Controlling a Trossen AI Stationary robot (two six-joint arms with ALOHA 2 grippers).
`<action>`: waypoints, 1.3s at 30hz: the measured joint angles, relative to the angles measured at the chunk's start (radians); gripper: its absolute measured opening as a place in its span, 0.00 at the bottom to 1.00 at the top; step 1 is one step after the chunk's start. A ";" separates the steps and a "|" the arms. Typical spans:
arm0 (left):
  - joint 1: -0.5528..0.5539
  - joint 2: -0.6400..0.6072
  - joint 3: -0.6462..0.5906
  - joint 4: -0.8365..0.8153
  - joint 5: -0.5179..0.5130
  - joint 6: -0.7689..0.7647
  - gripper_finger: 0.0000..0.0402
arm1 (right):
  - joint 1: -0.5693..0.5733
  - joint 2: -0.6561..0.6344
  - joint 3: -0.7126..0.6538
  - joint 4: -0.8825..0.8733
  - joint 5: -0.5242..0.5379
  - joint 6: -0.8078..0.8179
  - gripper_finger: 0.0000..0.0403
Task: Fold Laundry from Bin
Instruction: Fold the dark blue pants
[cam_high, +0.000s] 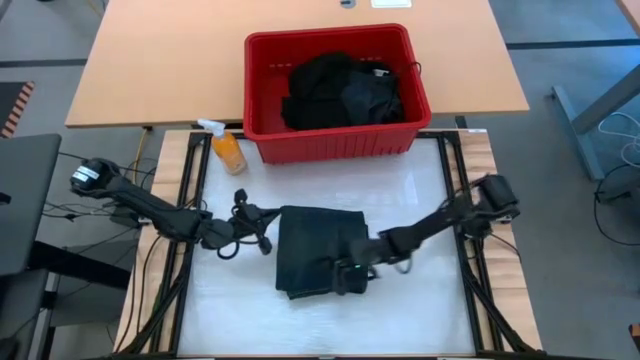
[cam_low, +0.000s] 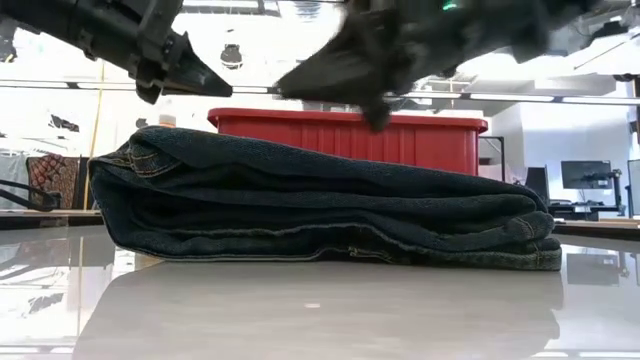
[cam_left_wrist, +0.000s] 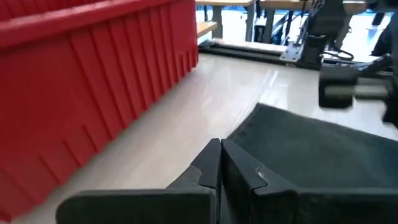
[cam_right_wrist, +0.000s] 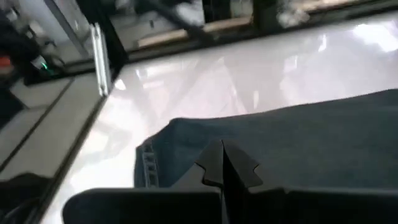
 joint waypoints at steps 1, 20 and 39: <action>-0.004 0.000 -0.001 -0.006 0.000 -0.006 0.00 | -0.005 0.030 0.034 -0.034 -0.007 0.003 0.04; -0.077 0.000 0.000 -0.070 0.000 -0.037 0.00 | -0.101 -0.033 -0.298 -0.010 -0.061 0.135 0.04; -0.078 0.000 0.000 -0.067 -0.033 -0.091 0.00 | -0.374 -0.604 -0.781 -0.167 -0.192 -0.228 0.04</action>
